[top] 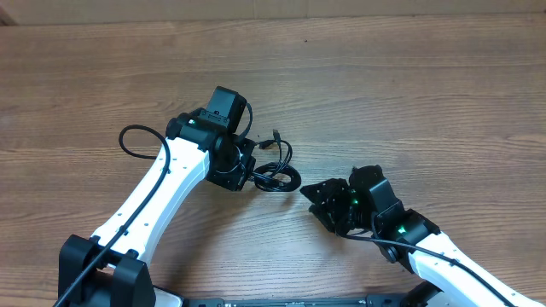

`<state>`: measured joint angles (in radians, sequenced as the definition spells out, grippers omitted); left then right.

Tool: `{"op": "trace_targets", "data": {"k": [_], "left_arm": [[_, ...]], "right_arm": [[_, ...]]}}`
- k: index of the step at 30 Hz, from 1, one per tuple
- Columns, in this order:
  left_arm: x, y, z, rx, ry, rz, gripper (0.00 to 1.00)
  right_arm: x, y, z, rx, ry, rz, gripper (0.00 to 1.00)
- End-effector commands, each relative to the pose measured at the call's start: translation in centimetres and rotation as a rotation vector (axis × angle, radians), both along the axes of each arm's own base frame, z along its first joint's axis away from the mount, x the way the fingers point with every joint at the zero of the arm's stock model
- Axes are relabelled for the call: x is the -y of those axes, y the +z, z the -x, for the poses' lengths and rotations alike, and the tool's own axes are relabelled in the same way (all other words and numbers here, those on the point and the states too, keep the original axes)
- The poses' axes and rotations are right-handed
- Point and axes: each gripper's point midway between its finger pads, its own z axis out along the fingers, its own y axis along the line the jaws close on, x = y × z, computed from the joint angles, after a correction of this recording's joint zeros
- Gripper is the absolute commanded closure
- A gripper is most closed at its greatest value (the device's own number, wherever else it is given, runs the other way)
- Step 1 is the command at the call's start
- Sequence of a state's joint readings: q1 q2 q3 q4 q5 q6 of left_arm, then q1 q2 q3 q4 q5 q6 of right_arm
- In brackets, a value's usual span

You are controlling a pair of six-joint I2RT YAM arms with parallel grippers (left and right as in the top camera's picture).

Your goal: Untangle cables

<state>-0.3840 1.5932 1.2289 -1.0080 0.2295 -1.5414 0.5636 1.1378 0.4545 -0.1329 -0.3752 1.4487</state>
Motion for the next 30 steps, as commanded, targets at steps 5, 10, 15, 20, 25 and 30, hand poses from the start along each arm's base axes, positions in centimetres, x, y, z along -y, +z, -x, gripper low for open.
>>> {"op": "trace_targets", "data": {"k": [5, 10, 15, 20, 25, 30], "left_arm": [[-0.3, 0.0, 0.2, -0.013, 0.059, -0.002, 0.95], [-0.2, 0.0, 0.3, -0.018, 0.057, 0.004, 0.96], [0.5, 0.2, 0.7, -0.039, 0.042, 0.048, 0.96], [1.8, 0.7, 1.4, -0.046, -0.064, 0.123, 0.95], [2.5, 1.0, 1.7, -0.022, -0.168, 0.157, 0.96], [4.4, 1.9, 2.7, 0.001, -0.322, 0.259, 0.96]], "right_arm": [[-2.9, 3.0, 1.7, 0.113, 0.230, -0.124, 0.39], [-4.8, 5.1, 1.8, 0.205, 0.278, -0.184, 0.39], [-5.1, 5.4, 0.7, 0.285, 0.215, -0.137, 0.45], [-3.1, 3.5, -2.5, 0.326, 0.042, 0.002, 0.57], [-2.9, 2.0, -3.3, 0.310, 0.014, 0.045, 0.63], [-3.2, 2.5, -4.2, 0.345, -0.011, 0.026, 0.75]]}}
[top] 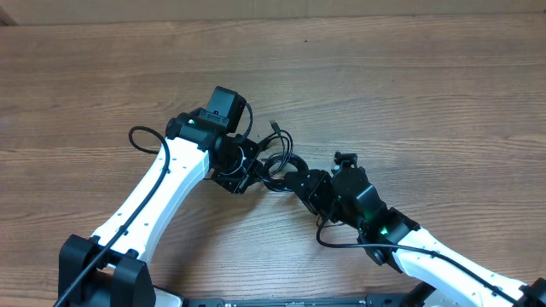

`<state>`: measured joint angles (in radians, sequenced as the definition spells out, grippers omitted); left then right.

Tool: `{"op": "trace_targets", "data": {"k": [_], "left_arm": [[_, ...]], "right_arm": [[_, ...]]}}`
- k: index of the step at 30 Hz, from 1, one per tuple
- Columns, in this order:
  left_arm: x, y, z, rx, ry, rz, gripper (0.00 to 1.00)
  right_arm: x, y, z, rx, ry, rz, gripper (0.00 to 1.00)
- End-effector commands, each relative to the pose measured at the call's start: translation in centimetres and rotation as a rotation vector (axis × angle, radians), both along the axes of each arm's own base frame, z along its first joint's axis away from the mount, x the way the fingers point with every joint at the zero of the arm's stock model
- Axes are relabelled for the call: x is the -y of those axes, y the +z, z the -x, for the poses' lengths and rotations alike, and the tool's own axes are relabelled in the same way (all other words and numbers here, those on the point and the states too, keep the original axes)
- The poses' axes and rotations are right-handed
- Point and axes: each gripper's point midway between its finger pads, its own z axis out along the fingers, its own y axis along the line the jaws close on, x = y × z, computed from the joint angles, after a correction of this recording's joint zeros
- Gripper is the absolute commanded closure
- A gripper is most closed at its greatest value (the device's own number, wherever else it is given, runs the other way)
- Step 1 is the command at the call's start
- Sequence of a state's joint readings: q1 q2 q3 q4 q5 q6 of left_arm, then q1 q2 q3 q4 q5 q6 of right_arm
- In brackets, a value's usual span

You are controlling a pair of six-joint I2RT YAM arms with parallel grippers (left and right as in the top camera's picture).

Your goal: Untangle cables

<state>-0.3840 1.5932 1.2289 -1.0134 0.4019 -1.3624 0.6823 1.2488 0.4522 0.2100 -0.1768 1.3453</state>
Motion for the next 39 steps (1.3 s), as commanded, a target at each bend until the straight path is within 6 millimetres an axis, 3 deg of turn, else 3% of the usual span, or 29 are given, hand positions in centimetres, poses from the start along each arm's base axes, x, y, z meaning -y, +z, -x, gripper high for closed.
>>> {"op": "trace_targets", "data": {"k": [1, 4, 6, 10, 14, 18, 22, 23, 25, 28, 29, 30, 31, 35, 36, 39], "left_arm": [[2.1, 1.1, 1.4, 0.003, -0.131, 0.126, 0.96], [2.7, 1.3, 1.7, 0.049, -0.231, 0.142, 0.96], [2.1, 1.4, 1.1, 0.192, -0.447, 0.132, 0.96], [0.0, 3.8, -0.7, 0.358, -0.632, 0.086, 0.96], [-5.1, 5.6, -2.8, 0.366, -0.607, -0.248, 0.96], [-4.8, 6.4, -4.3, 0.417, -0.537, -0.251, 0.96], [-5.0, 6.9, -5.9, 0.479, -0.517, -0.290, 0.96], [-8.1, 7.0, -7.4, 0.495, -0.476, -0.482, 0.96], [-12.9, 8.5, -8.4, 0.482, -0.408, -0.745, 0.96], [-16.5, 12.5, -8.6, 0.477, -0.340, -0.913, 0.96], [-16.3, 14.0, -8.8, 0.508, -0.305, -0.876, 0.96], [-14.0, 14.2, -8.9, 0.544, -0.322, -0.739, 0.96], [-12.9, 14.0, -8.9, 0.553, -0.336, -0.674, 0.96], [-12.0, 13.8, -8.7, 0.553, -0.334, -0.618, 0.94], [-10.6, 13.5, -8.4, 0.554, -0.359, -0.534, 0.91], [-4.6, 13.9, -6.9, 0.648, -0.627, -0.217, 0.96]], "right_arm": [[0.3, 0.1, -0.8, 0.021, -0.038, 0.013, 0.76], [1.3, -0.2, -1.6, 0.037, -0.105, 0.053, 0.94], [3.3, -1.0, -2.5, 0.056, -0.197, 0.136, 0.96], [6.2, -2.8, -2.9, 0.027, -0.297, 0.254, 0.96], [8.0, -3.6, -3.3, -0.022, -0.330, 0.264, 0.96], [7.8, -4.6, -2.3, -0.075, -0.291, 0.278, 0.95], [9.7, -7.8, 0.9, -0.229, -0.261, 0.403, 0.91], [9.9, -8.0, 1.2, -0.243, -0.261, 0.415, 0.88], [9.9, -8.0, 1.2, -0.243, -0.261, 0.415, 0.88], [9.9, -8.0, 1.2, -0.245, -0.267, 0.412, 0.87], [9.9, -8.0, 1.2, -0.244, -0.269, 0.413, 0.85], [9.9, -8.0, 1.2, -0.244, -0.269, 0.413, 0.85], [9.9, -8.0, 1.2, -0.244, -0.269, 0.413, 0.85], [9.9, -8.0, 1.2, -0.245, -0.268, 0.414, 0.78], [9.9, -8.0, 1.2, -0.245, -0.268, 0.413, 0.75], [9.7, -8.0, 1.2, -0.247, -0.258, 0.404, 0.48]]}}
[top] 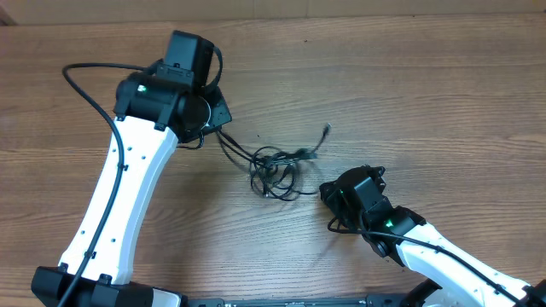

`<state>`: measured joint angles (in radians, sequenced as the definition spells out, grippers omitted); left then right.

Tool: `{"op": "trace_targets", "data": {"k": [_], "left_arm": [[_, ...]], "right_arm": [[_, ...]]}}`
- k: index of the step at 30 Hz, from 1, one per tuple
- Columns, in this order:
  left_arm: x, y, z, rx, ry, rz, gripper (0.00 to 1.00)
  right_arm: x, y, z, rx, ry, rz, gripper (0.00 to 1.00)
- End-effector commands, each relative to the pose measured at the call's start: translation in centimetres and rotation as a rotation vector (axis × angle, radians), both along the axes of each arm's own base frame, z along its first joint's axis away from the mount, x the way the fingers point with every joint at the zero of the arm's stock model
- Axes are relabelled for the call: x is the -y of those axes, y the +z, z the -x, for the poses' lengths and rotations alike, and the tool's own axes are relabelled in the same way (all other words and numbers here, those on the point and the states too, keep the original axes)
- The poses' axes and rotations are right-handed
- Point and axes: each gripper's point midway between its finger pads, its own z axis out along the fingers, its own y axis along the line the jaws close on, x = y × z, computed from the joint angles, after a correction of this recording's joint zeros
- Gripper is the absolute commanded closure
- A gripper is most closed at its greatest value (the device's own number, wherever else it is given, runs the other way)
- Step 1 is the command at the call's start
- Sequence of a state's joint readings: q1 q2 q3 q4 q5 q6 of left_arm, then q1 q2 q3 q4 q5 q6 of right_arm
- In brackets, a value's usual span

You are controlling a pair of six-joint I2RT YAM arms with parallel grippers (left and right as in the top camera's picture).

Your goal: Untangle cables

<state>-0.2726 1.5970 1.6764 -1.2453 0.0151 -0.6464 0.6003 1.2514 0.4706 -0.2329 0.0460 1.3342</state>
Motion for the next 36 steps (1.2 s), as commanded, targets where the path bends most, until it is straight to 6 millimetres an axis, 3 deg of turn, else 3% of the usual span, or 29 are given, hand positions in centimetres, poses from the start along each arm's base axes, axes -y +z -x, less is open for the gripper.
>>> {"op": "trace_targets", "data": {"k": [1, 2, 5, 7, 9, 10, 11, 12, 14, 17, 19, 21, 23, 26, 29, 31, 34, 36], "left_arm": [[4.4, 2.7, 1.0, 0.071, -0.319, 0.157, 0.94], [4.8, 2.6, 1.3, 0.073, -0.369, 0.141, 0.86], [6.3, 2.5, 2.0, 0.069, -0.425, 0.138, 0.85], [7.2, 2.0, 2.3, 0.057, -0.450, 0.124, 0.71], [6.0, 0.8, 1.5, 0.047, -0.406, 0.021, 0.62], [5.1, 0.3, 1.2, 0.032, -0.354, -0.024, 0.47], [3.3, -0.4, 0.8, 0.008, -0.253, -0.096, 0.19], [1.5, -1.0, 0.6, -0.016, -0.149, -0.171, 0.01], [-0.2, -2.0, 0.2, -0.048, -0.016, -0.216, 0.00], [-0.9, -4.2, 0.0, -0.120, 0.110, -0.211, 0.00], [-0.9, -5.9, -0.1, -0.179, 0.147, -0.216, 0.02], [-0.7, -8.3, -0.6, -0.236, 0.092, -0.256, 0.24], [-0.8, -10.7, -0.7, -0.302, 0.080, -0.289, 0.36], [-1.2, -12.3, -0.9, -0.335, 0.094, -0.328, 0.38], [-3.5, -8.6, -0.8, -0.278, 0.147, -0.344, 0.27], [-5.8, -3.9, -0.3, -0.163, 0.233, -0.285, 0.16], [-9.1, 1.1, 1.0, -0.025, 0.368, -0.214, 0.00], [-10.9, 2.0, 1.8, -0.011, 0.472, -0.201, 0.00]], "right_arm": [[-0.1, -0.4, 0.3, -0.002, 0.039, 0.006, 0.30], [-1.8, 0.6, 0.2, 0.052, 0.183, -0.022, 0.01], [-2.9, 3.5, -0.3, 0.150, 0.256, -0.066, 0.00], [-2.9, 5.3, -0.5, 0.210, 0.253, -0.087, 0.00], [-2.7, 5.3, -0.3, 0.202, 0.251, -0.080, 0.00], [-2.6, 5.0, -0.1, 0.188, 0.252, -0.073, 0.00], [-2.2, 4.4, 0.4, 0.158, 0.252, -0.058, 0.00], [-2.0, 3.9, 0.8, 0.132, 0.252, -0.045, 0.00], [-1.5, 3.1, 1.5, 0.090, 0.253, -0.023, 0.00], [-1.3, 2.9, 1.7, 0.080, 0.251, -0.015, 0.00], [0.4, 2.2, 1.6, 0.070, 0.202, 0.068, 0.00], [0.9, 1.9, 1.7, 0.062, 0.189, 0.094, 0.00], [1.0, 1.7, 1.7, 0.057, 0.189, 0.097, 0.00], [1.0, 1.0, 1.7, 0.037, 0.190, 0.107, 0.00], [0.9, 1.1, 1.7, 0.038, 0.190, 0.106, 0.00], [0.9, 1.1, 1.7, 0.039, 0.190, 0.106, 0.00], [0.9, 1.1, 1.7, 0.039, 0.190, 0.106, 0.00], [0.9, 1.1, 1.6, 0.041, 0.190, 0.105, 0.00]]}}
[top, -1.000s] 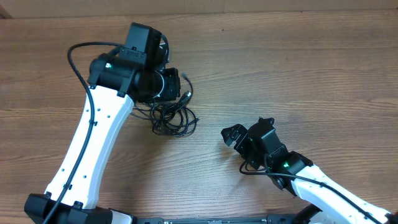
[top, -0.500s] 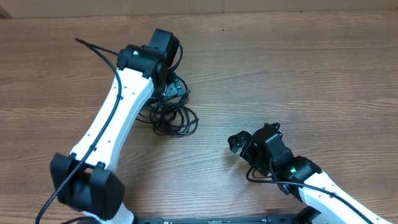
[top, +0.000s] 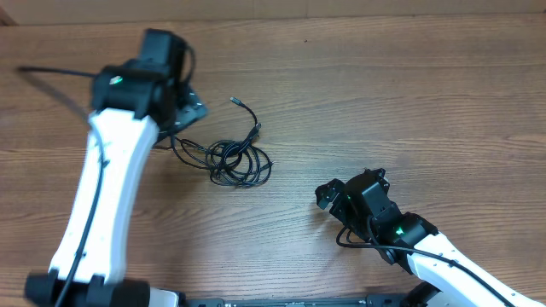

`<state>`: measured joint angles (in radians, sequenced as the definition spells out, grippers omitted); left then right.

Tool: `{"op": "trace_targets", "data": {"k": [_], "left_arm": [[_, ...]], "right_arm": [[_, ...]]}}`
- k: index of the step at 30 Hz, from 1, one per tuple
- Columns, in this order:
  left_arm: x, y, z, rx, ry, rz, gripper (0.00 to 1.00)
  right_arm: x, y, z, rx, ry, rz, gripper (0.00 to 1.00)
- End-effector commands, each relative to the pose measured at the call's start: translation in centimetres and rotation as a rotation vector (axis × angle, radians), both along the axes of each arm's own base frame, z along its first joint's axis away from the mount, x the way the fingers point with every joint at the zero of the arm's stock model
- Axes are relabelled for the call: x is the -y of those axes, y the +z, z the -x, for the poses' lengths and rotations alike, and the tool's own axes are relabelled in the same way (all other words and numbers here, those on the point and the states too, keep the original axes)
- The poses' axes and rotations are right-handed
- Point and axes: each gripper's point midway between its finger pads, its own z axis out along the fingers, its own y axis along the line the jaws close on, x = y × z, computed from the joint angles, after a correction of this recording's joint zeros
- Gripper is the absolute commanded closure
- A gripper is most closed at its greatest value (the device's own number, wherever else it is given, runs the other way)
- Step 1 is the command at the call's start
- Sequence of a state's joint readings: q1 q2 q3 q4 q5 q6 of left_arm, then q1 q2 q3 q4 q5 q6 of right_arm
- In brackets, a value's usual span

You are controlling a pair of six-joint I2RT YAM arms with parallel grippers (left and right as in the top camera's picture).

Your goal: Untangle cables

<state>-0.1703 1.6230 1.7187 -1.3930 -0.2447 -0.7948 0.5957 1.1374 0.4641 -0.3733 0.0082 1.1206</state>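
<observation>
A thin black cable (top: 239, 162) lies on the wooden table in a loose tangle of loops. Two plug ends stick out toward the back, one plug end (top: 235, 101) far and another plug end (top: 256, 130) closer to the loops. A strand runs left from the tangle up to my left gripper (top: 183, 119), which is shut on it at the upper left. My right gripper (top: 327, 195) hovers to the right of the tangle, well apart from it. Its fingers look slightly spread with nothing between them.
The wooden table (top: 409, 102) stretches to the right and back of the cable. A black arm cable (top: 51, 78) arcs off to the left from the left wrist. The right arm's white link (top: 444, 264) lies along the front right.
My left gripper has moved left and a little back, and the tangle has shifted left with it. The plug ends now point toward the back. The right gripper stays about where it was.
First my left gripper was at the tangle in mid-table, with the right gripper open to the right. Then the right gripper was at the tangle too. Later the arms stood apart with the cable stretched looser. Now the cable lies further left, held by the left gripper.
</observation>
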Motion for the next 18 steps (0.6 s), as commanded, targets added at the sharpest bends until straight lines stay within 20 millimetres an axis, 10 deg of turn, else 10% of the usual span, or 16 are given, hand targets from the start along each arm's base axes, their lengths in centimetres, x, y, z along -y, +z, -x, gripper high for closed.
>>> {"op": "trace_targets", "data": {"k": [1, 10, 18], "left_arm": [[-4.1, 2.0, 1.8, 0.057, 0.268, 0.012, 0.00], [0.4, -7.9, 1.9, -0.131, 0.113, 0.335, 0.00], [0.4, -16.1, 2.8, -0.125, 0.181, 0.354, 0.10]], "right_arm": [[0.1, 0.3, -0.5, 0.020, -0.002, 0.010, 0.00], [0.2, 0.2, -0.4, 0.015, -0.002, 0.015, 0.00], [0.2, 0.2, -0.4, 0.016, -0.002, 0.014, 0.00]]}}
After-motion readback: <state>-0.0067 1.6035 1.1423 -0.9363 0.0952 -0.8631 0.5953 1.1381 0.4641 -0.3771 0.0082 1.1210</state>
